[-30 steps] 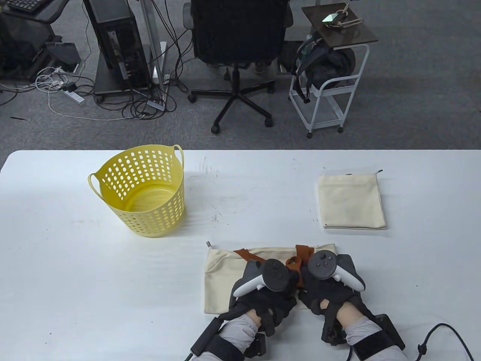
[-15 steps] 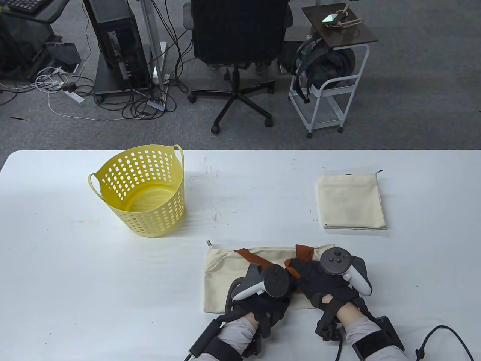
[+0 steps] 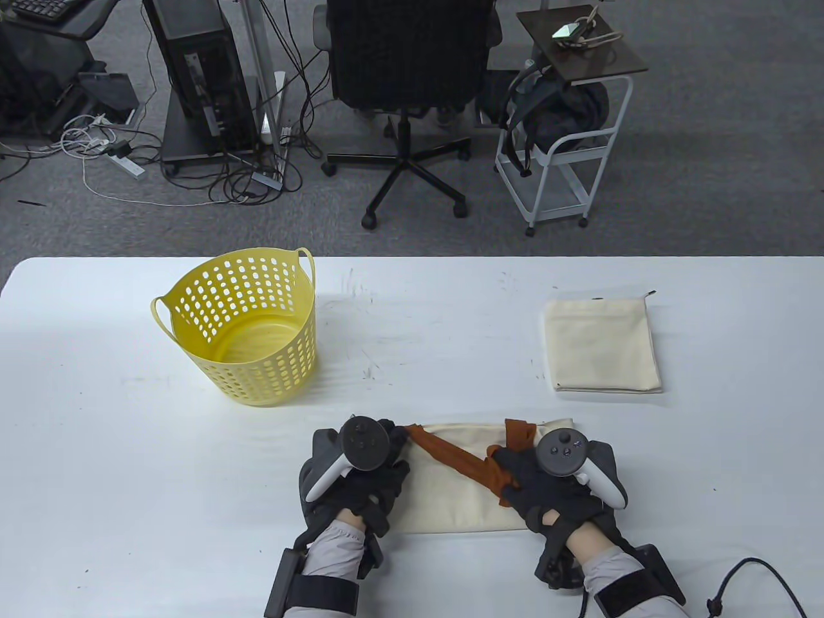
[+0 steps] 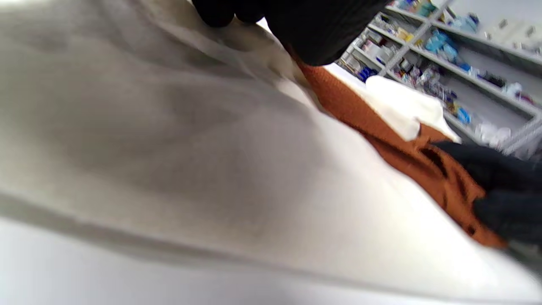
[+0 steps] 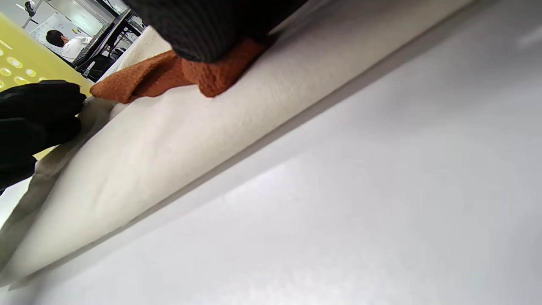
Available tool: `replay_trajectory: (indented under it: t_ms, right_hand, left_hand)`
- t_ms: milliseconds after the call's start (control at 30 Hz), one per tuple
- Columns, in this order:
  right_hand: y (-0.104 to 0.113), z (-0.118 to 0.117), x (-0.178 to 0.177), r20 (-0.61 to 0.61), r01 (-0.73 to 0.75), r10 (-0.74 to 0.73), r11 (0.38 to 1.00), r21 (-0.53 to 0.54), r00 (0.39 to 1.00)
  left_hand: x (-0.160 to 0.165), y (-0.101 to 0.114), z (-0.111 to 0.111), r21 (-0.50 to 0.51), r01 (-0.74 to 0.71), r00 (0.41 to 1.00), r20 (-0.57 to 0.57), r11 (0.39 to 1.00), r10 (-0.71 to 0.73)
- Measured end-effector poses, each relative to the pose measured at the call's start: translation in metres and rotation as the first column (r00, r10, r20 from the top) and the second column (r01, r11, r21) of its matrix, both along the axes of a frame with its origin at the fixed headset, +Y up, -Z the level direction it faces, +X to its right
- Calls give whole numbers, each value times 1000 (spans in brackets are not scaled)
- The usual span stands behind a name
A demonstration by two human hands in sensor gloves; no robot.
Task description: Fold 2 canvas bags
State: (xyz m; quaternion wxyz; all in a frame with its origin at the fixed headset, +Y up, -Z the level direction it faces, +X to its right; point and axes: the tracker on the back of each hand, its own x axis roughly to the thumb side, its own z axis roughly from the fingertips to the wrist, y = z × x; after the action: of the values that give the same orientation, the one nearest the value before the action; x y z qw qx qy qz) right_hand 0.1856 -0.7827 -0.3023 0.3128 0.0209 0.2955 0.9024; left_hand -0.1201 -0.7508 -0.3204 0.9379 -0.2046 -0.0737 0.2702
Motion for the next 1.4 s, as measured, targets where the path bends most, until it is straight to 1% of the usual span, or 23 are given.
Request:
replay_trajectory:
  t_ms: [67,133,167,200,267,300,333,400,500,567,633,700,767,833,867,900,933,967,1000,1033,1133,1233,1400]
  right_hand:
    - [-1,0,1,2,8,-8,1000,-4,1000]
    - [-1,0,3,3,18,-18,1000,-9,1000]
    - [-1,0,3,3,20,-20,1000,-10,1000]
    - [-1,0,3,3,20,-20,1000,-10,1000]
    - [-1,0,3,2,20,-20,1000,-11,1000]
    - [-1,0,3,2,21,-21,1000,-12,1000]
    - [-2,0,3,3,22,-22,1000,-13,1000]
    - [-1,0,2,3,23,-23,1000,-14,1000]
    - [-1,-1,2,5,23,-23,1000,-14,1000]
    - [-2,-1,5,37,23,-23,1000,-8,999]
    - [-2,-3,7,50,41,-41,999,-12,998]
    - [-2,-3,8,50,44,-43,999,-10,998]
    - [-2,-3,8,51,46,-45,999,-8,998]
    - [-2,-4,10,49,64,-64,998,-10,997]
    - [-2,-4,11,47,80,-79,997,-12,996]
    - [-2,-4,11,44,87,-86,996,-15,995]
    - [-2,-4,12,43,93,-93,995,-17,995]
    - [-2,-4,12,41,95,-94,995,-17,995]
    - [-2,-4,11,34,96,-96,995,-17,995]
    - [-3,-4,10,23,100,-100,995,-19,995]
    - [-2,-2,4,-14,78,-78,997,-14,997]
    - [-3,0,-3,-59,77,-78,997,-20,995]
    - [-3,2,-7,-93,81,-82,996,-22,992]
  left_hand:
    - [-2,1,-1,32,65,997,-31,997,-64]
    - [-11,-4,-1,57,271,960,-92,961,-265]
    - [-16,-8,-2,42,306,949,-95,951,-301]
    - [-24,-14,-1,-6,325,938,-125,946,-323]
    - [-37,-18,1,-107,287,929,-213,952,-304]
    - [-42,-20,1,-152,252,931,-231,956,-283]
    - [-43,-21,1,-153,238,937,-224,959,-268]
    - [-45,-21,0,-98,221,948,-212,970,-237]
    - [-48,-21,-1,-138,11,972,-232,990,-43]
    - [-52,-18,-2,-120,-206,953,-249,971,172]
    - [-53,-14,-3,-121,-445,884,-218,887,413]
    - [-53,-12,-4,-161,-590,805,-190,791,562]
    - [-52,-11,-3,-201,-635,772,-209,746,600]
    - [-53,-6,-3,-164,-594,803,-193,788,565]
    - [-53,-3,-3,-145,-599,799,-186,788,573]
    - [-52,0,-3,-144,-630,775,-176,763,607]
    - [-49,2,-2,-156,-707,708,-158,690,689]
    - [-46,3,-2,-164,-755,656,-144,635,741]
    - [-40,5,-2,-181,-812,578,-118,555,807]
    - [-35,6,-1,-197,-828,549,-97,525,830]
    - [-18,12,1,-232,-820,543,-26,523,840]
    - [2,15,4,-301,-805,524,44,512,850]
    - [32,6,11,-405,-748,529,114,525,841]
